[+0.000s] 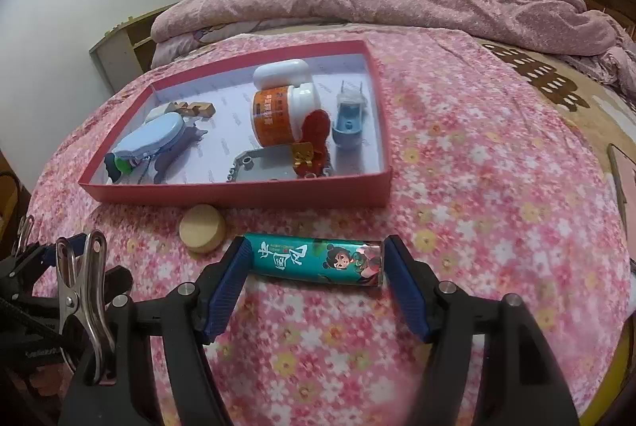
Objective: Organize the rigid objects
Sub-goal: 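Withdraw the left gripper from the box while the right approaches the teal lighter, then close the right gripper on the teal lighter while the left moves to the round wooden disc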
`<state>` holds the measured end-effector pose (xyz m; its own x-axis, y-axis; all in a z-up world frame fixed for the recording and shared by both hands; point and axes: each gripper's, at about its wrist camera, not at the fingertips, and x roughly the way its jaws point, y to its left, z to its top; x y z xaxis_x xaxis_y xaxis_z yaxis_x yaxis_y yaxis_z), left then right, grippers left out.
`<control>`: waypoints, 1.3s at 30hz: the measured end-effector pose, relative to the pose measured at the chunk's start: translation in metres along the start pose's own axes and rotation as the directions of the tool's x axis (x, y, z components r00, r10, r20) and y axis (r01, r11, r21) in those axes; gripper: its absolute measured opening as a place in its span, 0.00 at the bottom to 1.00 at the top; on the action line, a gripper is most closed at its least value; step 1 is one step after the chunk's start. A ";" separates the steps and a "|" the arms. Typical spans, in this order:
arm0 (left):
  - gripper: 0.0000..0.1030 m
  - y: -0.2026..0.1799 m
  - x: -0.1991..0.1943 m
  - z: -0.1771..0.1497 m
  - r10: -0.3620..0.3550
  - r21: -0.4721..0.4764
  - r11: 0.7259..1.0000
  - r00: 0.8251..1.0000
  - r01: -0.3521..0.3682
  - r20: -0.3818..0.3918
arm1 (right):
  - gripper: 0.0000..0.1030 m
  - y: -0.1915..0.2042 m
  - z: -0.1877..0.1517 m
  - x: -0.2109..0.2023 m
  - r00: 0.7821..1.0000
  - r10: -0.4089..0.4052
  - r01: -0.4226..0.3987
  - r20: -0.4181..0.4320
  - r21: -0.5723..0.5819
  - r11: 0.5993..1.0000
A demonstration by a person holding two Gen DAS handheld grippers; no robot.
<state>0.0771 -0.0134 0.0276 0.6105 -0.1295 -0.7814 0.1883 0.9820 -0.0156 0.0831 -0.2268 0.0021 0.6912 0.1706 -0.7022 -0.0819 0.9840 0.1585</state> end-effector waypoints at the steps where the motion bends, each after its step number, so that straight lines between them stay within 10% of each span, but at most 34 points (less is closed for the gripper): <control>1: 0.86 -0.001 0.000 0.001 0.000 0.001 1.000 1.000 0.000 0.002 | 0.68 -0.001 -0.002 -0.002 1.000 -0.005 0.005 0.000 -0.003 1.000; 26: 0.85 -0.057 0.023 0.029 -0.045 -0.027 0.999 0.996 0.047 0.074 | 0.68 -0.032 -0.056 -0.037 0.998 0.020 -0.019 0.063 -0.012 1.000; 39: 0.67 -0.081 0.030 0.031 -0.027 0.020 0.999 0.996 0.025 0.085 | 0.68 -0.035 -0.056 -0.038 0.997 0.039 -0.040 0.065 -0.001 0.999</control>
<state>0.1040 -0.1007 0.0251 0.6687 -0.1669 -0.7245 0.2188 0.9755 -0.0228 0.0198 -0.2652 -0.0156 0.7327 0.2056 -0.6488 -0.1097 0.9765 0.1856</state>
